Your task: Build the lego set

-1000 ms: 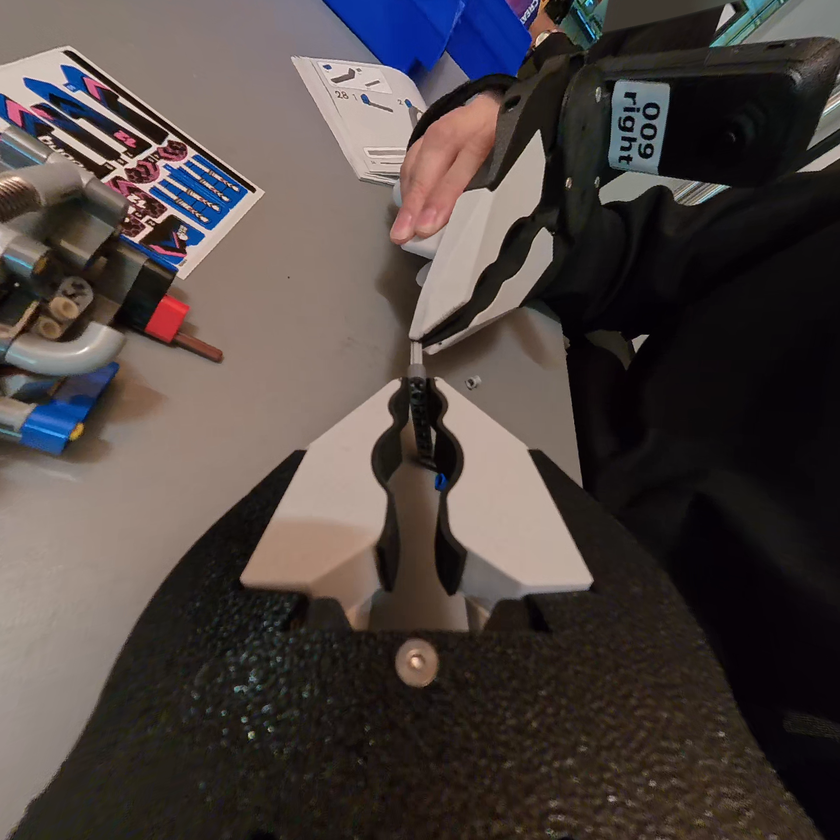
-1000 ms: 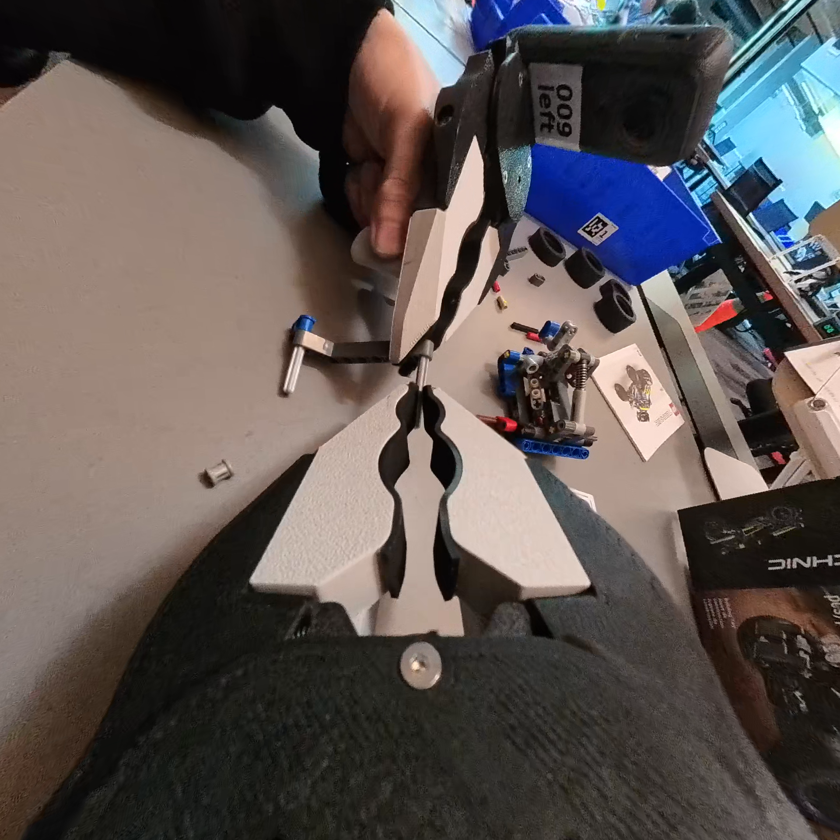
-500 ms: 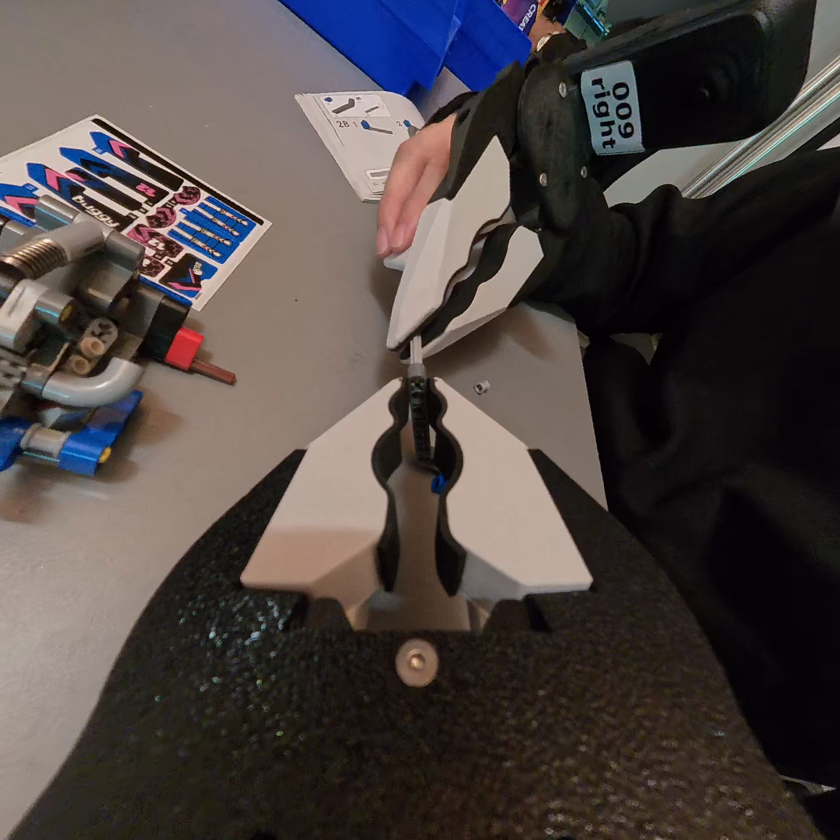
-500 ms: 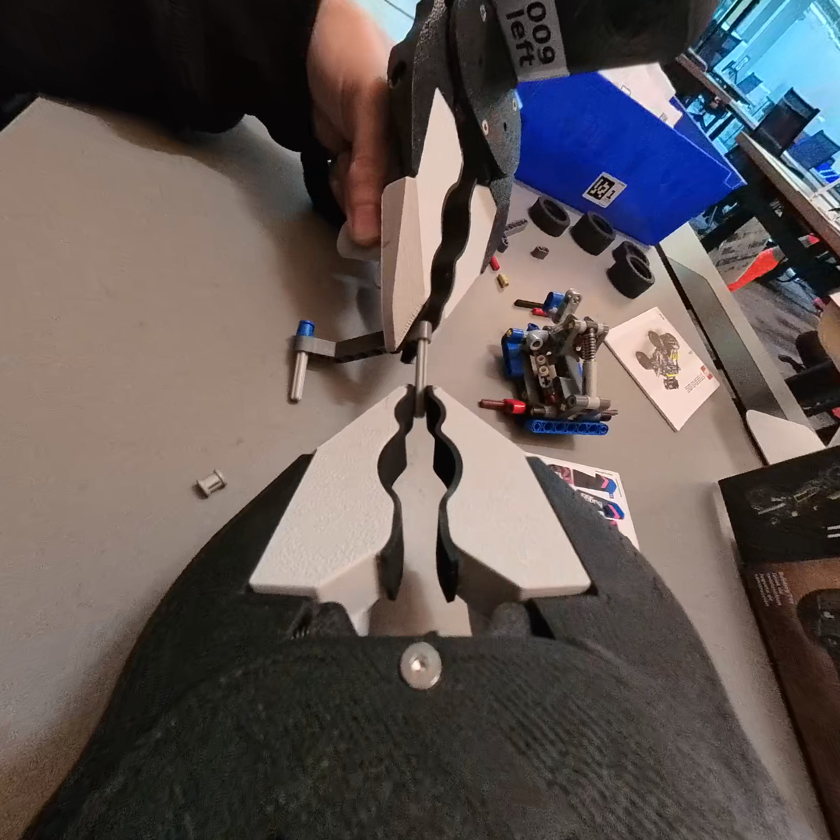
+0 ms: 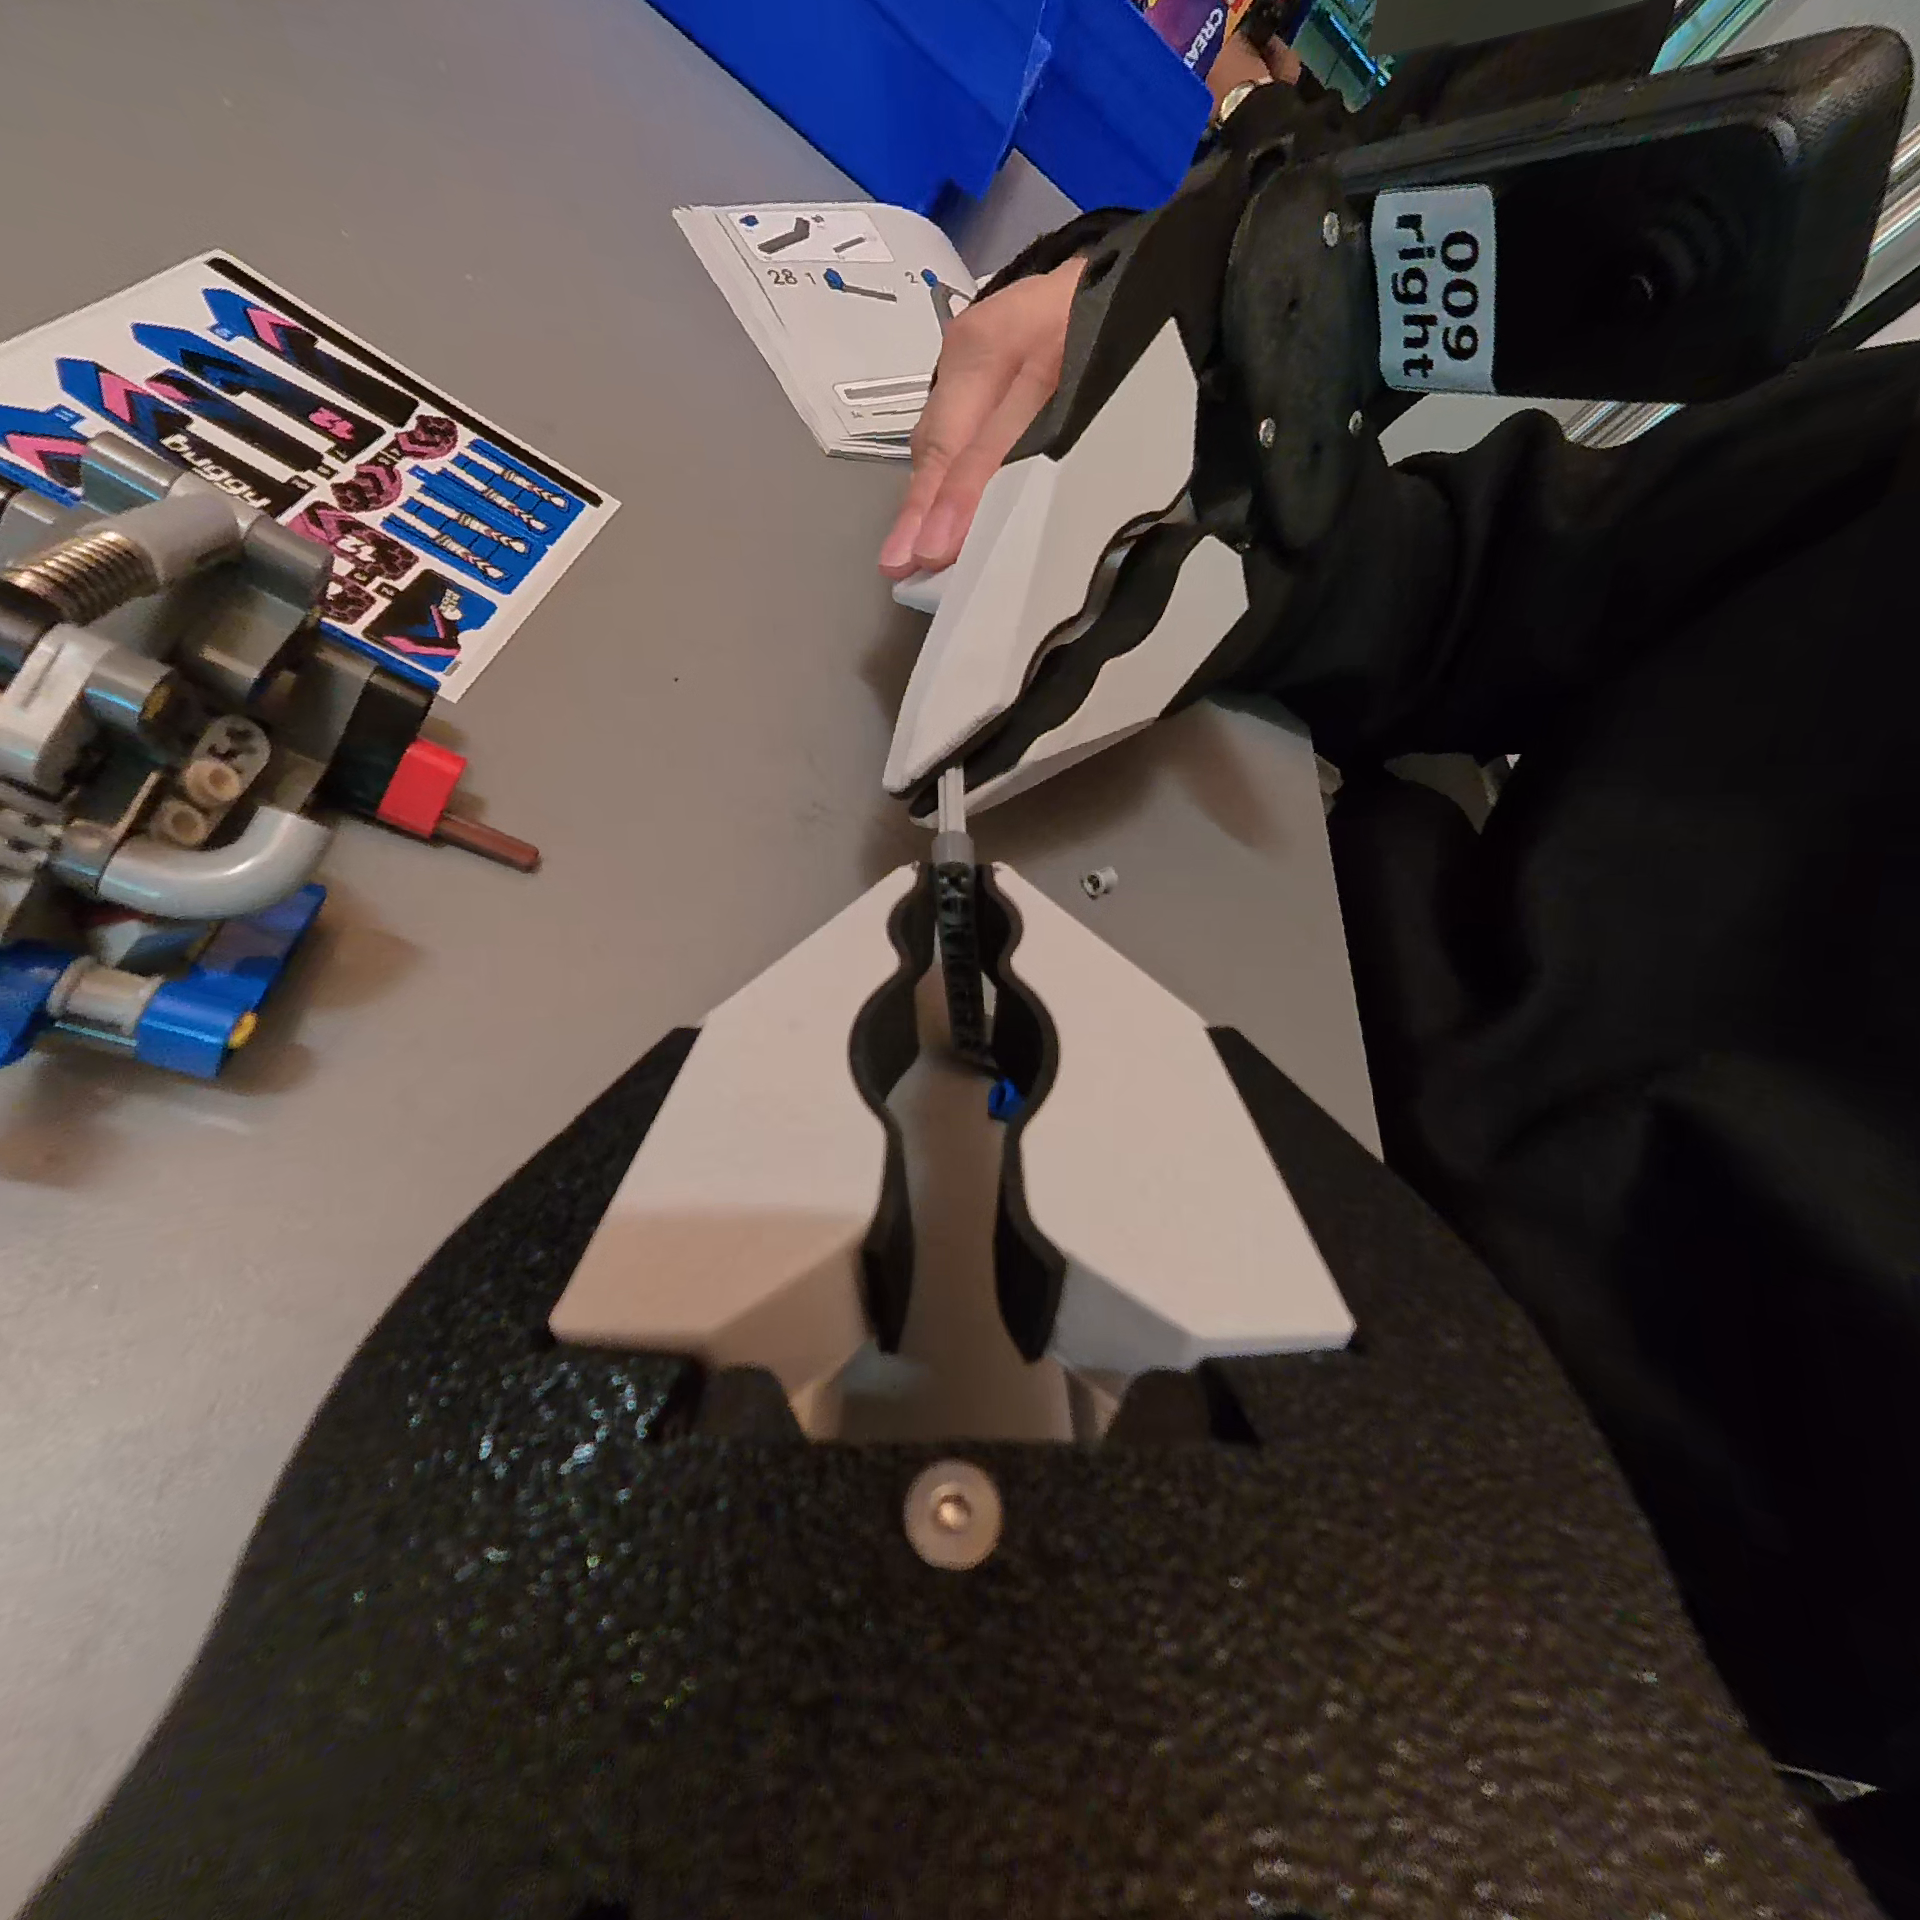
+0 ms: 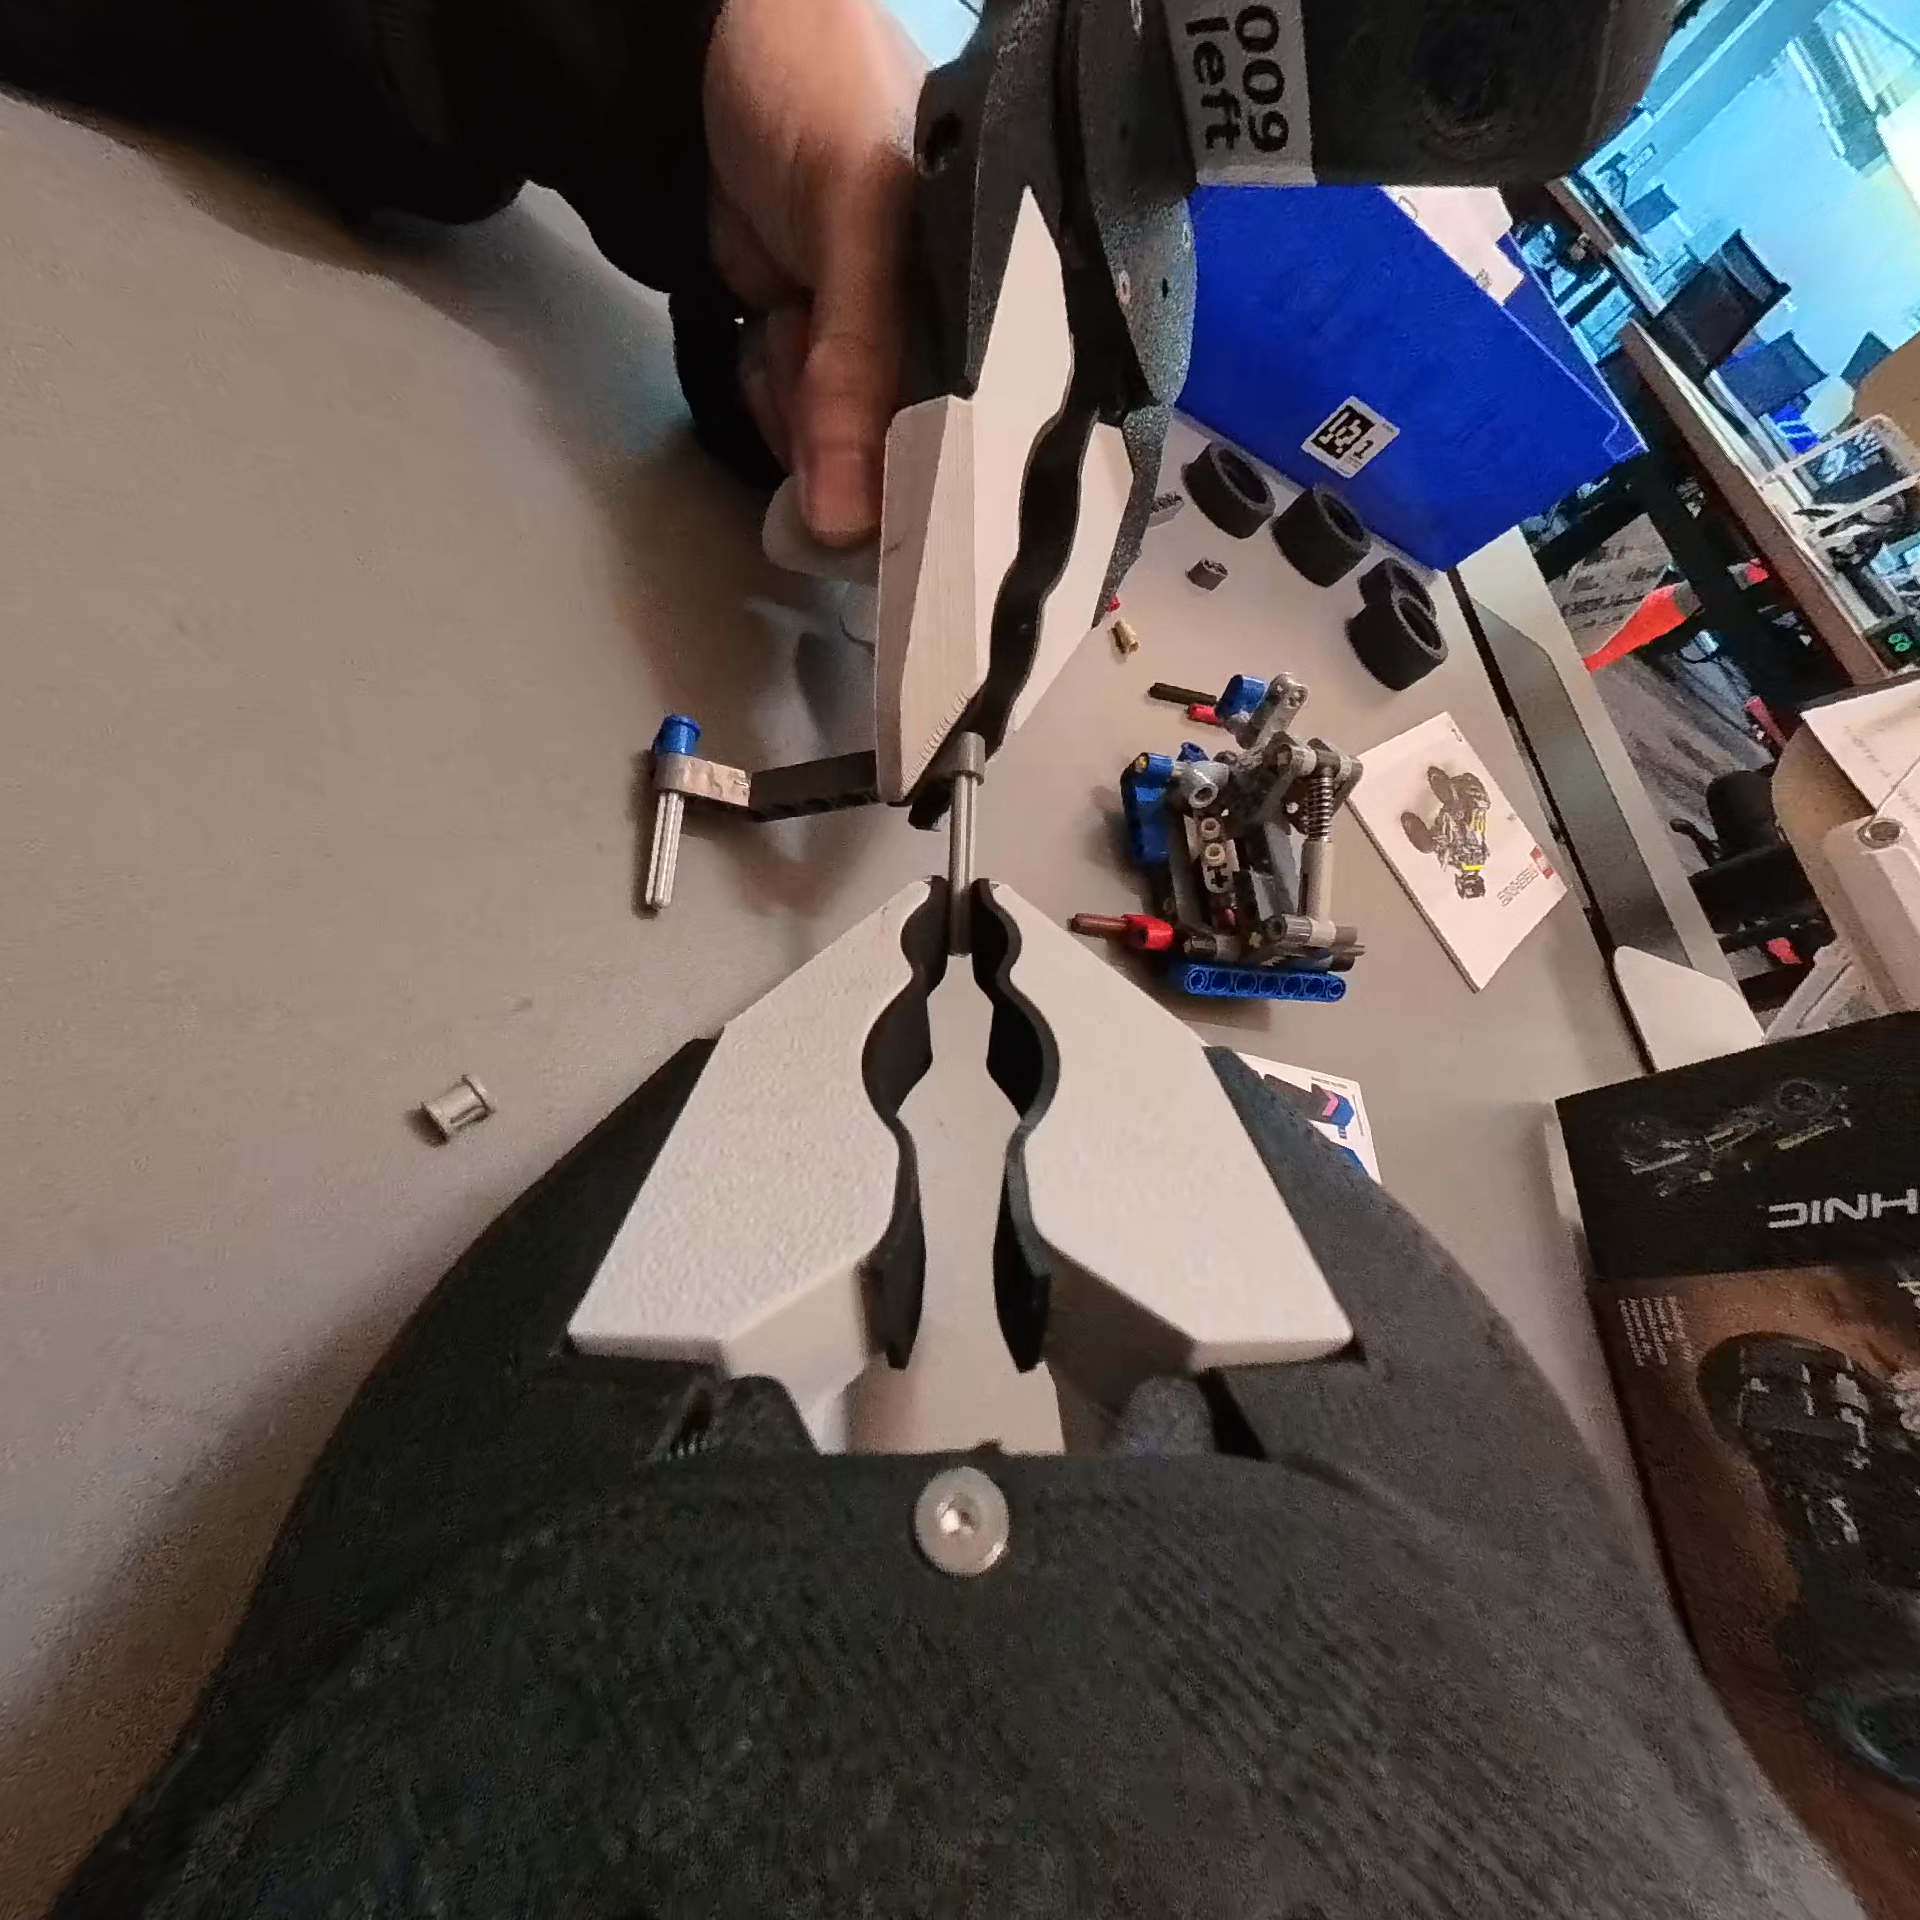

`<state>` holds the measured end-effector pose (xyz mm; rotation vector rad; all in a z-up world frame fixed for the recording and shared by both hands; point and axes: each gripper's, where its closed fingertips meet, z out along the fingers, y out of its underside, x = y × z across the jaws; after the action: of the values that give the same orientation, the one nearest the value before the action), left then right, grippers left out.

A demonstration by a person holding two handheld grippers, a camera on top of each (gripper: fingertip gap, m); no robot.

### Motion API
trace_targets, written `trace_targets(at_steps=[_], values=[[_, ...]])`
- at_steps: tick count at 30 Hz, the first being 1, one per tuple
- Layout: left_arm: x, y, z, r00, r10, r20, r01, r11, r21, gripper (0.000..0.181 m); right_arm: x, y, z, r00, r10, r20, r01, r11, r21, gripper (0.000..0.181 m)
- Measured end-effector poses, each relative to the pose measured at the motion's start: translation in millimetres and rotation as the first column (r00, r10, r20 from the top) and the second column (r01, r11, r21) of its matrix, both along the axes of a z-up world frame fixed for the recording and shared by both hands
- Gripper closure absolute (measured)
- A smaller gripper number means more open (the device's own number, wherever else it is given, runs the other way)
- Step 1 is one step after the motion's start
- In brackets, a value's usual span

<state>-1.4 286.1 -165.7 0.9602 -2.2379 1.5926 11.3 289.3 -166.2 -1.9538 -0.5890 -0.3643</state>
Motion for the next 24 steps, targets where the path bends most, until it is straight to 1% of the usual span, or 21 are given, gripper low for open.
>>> trace_targets(at_steps=[13,19,21,24], values=[[-2,1,0,1.000,-0.007,-0.003,0.007,1.000,-0.003,0.177,-1,3,2,0.995,0.005,0.095,-0.005,1.000,0.006,0.179],[-2,-1,0,1.000,-0.009,0.017,0.009,1.000,0.011,0.176,-2,2,3,0.991,0.007,0.131,-0.007,1.000,-0.002,0.179],[1,-2,1,0.999,0.003,0.048,-0.004,1.000,0.021,0.176,0,2,1,0.992,-0.001,0.124,0.003,1.000,-0.015,0.179],[10,0,8,0.992,0.054,0.114,-0.055,0.998,0.005,0.177,8,1,10,0.998,-0.030,0.060,0.028,0.999,0.033,0.179]])
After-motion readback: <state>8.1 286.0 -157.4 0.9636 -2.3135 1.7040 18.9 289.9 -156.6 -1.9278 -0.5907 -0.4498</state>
